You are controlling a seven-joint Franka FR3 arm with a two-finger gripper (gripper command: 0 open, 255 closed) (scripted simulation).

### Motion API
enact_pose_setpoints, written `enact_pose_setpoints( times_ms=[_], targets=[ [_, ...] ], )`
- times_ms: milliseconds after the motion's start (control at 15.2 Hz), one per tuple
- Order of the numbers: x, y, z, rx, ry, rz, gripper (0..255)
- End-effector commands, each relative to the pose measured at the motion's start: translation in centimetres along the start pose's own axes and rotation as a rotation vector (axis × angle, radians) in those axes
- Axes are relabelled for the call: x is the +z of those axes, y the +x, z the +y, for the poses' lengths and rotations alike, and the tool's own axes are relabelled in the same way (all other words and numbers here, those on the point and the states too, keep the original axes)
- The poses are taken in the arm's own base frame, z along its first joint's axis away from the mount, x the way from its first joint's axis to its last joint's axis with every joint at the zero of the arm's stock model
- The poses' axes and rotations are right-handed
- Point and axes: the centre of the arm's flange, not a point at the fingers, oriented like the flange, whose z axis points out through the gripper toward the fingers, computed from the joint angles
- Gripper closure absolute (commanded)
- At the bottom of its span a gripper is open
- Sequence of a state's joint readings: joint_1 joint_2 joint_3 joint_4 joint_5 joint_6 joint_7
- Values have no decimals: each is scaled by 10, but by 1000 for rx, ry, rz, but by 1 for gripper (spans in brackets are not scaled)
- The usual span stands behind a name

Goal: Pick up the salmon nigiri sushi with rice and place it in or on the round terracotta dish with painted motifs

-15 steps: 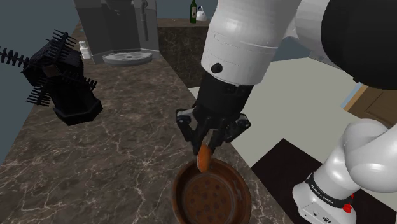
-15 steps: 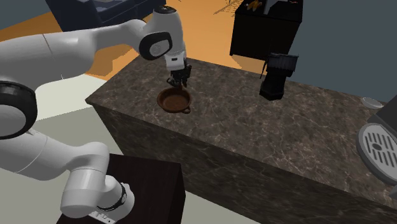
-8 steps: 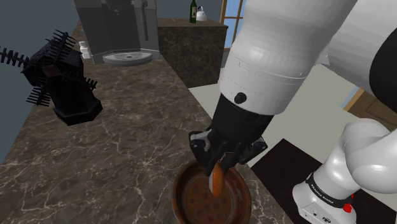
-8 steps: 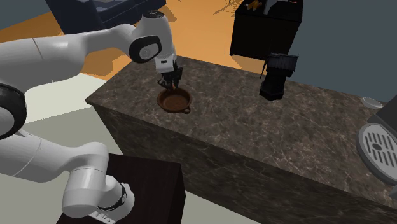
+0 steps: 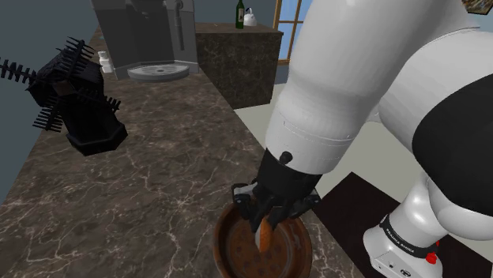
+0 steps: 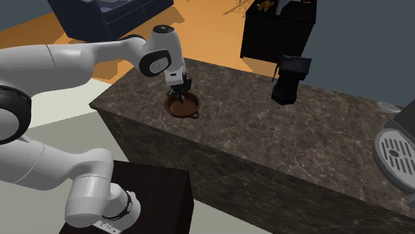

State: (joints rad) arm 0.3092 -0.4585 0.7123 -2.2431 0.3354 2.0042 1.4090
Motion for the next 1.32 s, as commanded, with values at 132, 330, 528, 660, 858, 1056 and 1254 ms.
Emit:
enact_pose_setpoints(
  times_ms=[132,330,528,660,858,1056,1254],
  targets=[
    [12,-1,3,0,0,0,255],
    [12,-1,2,0,0,0,255],
    [12,0,2,0,0,0,255],
    [12,0,2,0,0,0,0],
    [12,0,2,0,0,0,0],
    [-14,-1,3,0,0,0,0],
    [-38,-1,3,0,0,0,0]
  ],
)
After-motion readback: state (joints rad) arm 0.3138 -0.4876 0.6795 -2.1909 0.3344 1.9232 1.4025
